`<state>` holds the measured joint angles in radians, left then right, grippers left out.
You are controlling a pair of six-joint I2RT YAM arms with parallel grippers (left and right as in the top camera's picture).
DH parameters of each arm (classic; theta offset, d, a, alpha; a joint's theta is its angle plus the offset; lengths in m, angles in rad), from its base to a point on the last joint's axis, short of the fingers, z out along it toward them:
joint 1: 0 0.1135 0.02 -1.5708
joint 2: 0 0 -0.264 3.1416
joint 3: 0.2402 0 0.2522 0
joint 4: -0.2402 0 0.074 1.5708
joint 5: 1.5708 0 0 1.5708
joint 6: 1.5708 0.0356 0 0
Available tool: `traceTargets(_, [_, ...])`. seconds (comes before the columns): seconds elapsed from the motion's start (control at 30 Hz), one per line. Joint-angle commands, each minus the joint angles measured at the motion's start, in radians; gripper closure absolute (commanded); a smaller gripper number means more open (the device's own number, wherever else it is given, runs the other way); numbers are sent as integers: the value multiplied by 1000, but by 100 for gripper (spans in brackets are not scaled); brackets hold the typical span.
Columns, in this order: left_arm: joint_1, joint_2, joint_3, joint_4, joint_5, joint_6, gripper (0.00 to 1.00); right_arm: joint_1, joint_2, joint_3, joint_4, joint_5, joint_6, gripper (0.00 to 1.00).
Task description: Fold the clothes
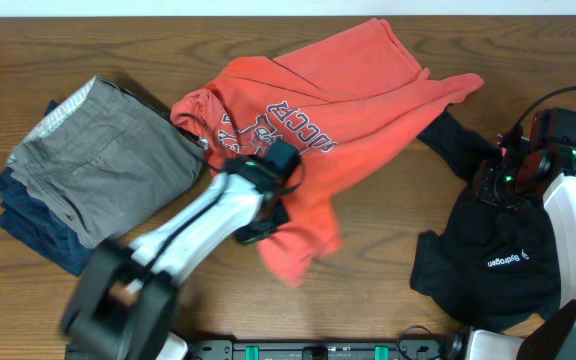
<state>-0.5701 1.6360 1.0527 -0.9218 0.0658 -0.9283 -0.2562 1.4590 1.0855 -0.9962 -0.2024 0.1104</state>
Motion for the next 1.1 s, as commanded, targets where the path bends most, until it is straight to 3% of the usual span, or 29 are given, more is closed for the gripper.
traceTargets(0.0, [48,-137,-2,-129,-159,86,94,29,2,6,31,-13,-30,99])
traceTargets(0.17, [132,-240,-2,-181,-190,86,94,127,36,6,140,-3,-49,99])
traceTargets(0.43, [288,-263,-2,-201,-191,86,94,185,214,6,272,50,-44,99])
traceTargets(0.73, [304,-263,-2,-200,-186,86,94,183,430,6,575,95,-45,99])
traceTargets(0.9, [304,-263,-2,-199,-186,86,94,142,525,6,643,323,13,99])
traceTargets(1.07, [304,-263,-2,-199,-187,86,94,-2,534,9,645,605,135,99])
